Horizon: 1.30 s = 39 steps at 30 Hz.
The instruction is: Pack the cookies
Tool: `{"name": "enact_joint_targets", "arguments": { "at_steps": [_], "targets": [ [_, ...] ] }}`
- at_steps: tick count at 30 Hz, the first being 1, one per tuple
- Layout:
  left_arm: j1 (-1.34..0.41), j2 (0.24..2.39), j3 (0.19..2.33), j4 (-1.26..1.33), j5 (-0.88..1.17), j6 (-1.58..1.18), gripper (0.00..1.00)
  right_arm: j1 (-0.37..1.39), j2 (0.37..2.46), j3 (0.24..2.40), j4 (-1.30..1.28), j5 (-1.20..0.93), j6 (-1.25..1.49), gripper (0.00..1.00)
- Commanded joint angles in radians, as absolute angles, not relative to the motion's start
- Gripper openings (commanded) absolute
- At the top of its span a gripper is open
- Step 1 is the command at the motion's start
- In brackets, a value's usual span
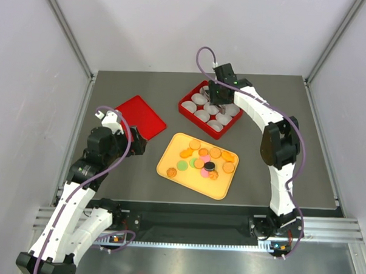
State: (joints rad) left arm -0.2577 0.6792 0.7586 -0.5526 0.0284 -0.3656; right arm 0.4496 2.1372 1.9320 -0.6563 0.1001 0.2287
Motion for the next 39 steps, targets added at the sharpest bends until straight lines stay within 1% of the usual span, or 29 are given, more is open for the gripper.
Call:
{"name": "enact_joint_targets", "arguments": {
  "at_steps": [1,2,5,12,17,22,23,24,28,31,35,39],
  "targets": [
    [-0.258,0.676,0.755,-0.528,0.032,-0.353,0.99,0.460,2.118,2.000,-0.629,0.106,0.232,0.48],
    [-0.258,0.678,0.755,-0.526,0.032,-0.353,0.98,0.460,2.117,2.000,-0.629,0.106,0.230,0.51],
    [-0.258,0.678,0.755,-0.528,0.032,-0.354,0.99,0.460,2.100,2.002,-0.623,0.107,0.229,0.54],
    [-0.258,0.678,0.755,-0.528,0.032,-0.353,0.99,0.463,2.037,1.987,-0.627,0.107,0.227,0.54],
    [-0.258,0.680,0.755,-0.526,0.035,-0.353,0.99,0.469,1.928,1.916,-0.623,0.118,0.232,0.53],
    [-0.258,0.677,0.755,-0.526,0.038,-0.354,0.99,0.498,1.749,1.726,-0.597,0.120,0.242,0.53],
    [-0.258,0.676,0.755,-0.526,0.037,-0.354,0.99,0.506,1.720,1.662,-0.592,0.121,0.242,0.53],
    [-0.258,0.675,0.755,-0.526,0.037,-0.354,0.99,0.517,1.659,1.628,-0.588,0.132,0.241,0.53],
    [-0.258,0.673,0.753,-0.525,0.040,-0.354,0.99,0.597,1.508,1.426,-0.575,0.141,0.250,0.53],
    [-0.258,0.676,0.753,-0.525,0.044,-0.353,0.99,0.681,1.415,1.323,-0.587,0.149,0.261,0.53],
    [-0.258,0.680,0.753,-0.523,0.043,-0.353,0.99,0.802,1.333,1.241,-0.624,0.150,0.291,0.52],
    [-0.258,0.686,0.753,-0.523,0.046,-0.353,0.99,0.860,1.289,1.189,-0.656,0.167,0.313,0.52]
  ]
}}
